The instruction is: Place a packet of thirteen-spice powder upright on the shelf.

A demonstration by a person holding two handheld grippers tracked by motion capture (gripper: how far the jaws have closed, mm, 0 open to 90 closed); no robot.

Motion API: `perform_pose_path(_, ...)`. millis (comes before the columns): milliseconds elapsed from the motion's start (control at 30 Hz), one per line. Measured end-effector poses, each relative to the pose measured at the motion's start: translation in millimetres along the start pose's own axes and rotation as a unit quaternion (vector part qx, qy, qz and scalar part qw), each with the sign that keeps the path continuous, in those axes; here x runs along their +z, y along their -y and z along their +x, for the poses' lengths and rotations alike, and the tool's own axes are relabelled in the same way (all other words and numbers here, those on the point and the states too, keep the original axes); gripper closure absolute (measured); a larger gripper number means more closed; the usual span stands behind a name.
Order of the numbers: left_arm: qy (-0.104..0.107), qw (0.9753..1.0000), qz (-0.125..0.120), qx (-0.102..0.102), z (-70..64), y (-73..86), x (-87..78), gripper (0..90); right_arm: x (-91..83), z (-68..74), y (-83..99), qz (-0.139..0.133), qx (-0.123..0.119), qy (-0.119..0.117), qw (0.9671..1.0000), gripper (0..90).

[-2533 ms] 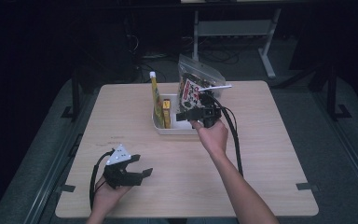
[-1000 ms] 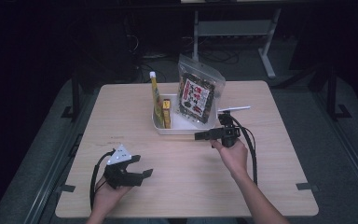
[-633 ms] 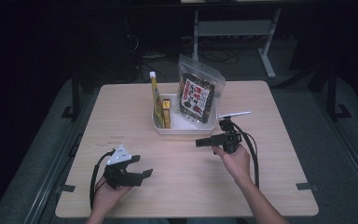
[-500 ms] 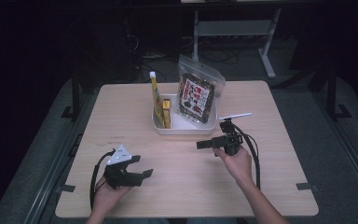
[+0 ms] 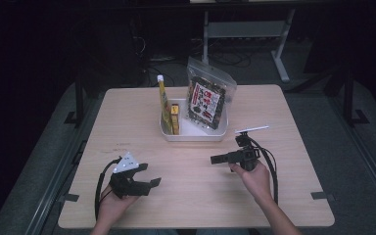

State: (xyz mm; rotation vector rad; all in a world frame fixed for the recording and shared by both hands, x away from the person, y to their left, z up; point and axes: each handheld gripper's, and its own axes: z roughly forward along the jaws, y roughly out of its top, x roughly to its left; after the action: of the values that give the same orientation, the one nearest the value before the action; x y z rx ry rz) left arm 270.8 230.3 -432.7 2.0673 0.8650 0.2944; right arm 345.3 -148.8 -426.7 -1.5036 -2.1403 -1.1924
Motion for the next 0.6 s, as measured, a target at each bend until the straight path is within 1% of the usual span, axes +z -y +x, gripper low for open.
perform_pose_path(167, 0.0, 1.0, 0.0, -0.001, 0.3, 0.4, 0.4, 24.4, -0.9, -4.1, 8.1, 0.001, 0.002, -0.005, 1.0, 37.0)
perform_pose_path(267, 0.0, 1.0, 0.002, 0.0, 0.3, 0.6, 0.3, 24.4, -1.6, -6.4, 12.3, 0.002, -0.004, 0.0, 1.0, 36.5)
perform_pose_path(433, 0.001, 1.0, 0.0, -0.001, 0.5, 0.8, 0.3, 24.4, -3.5, -11.4, 20.3, 0.002, 0.004, -0.005, 1.0, 36.4)
perform_pose_path(600, 0.002, 1.0, 0.001, -0.001, 0.4, 1.0, 0.4, 24.4, -5.6, -14.7, 28.1, 0.0, 0.004, -0.01, 0.9999, 36.4)
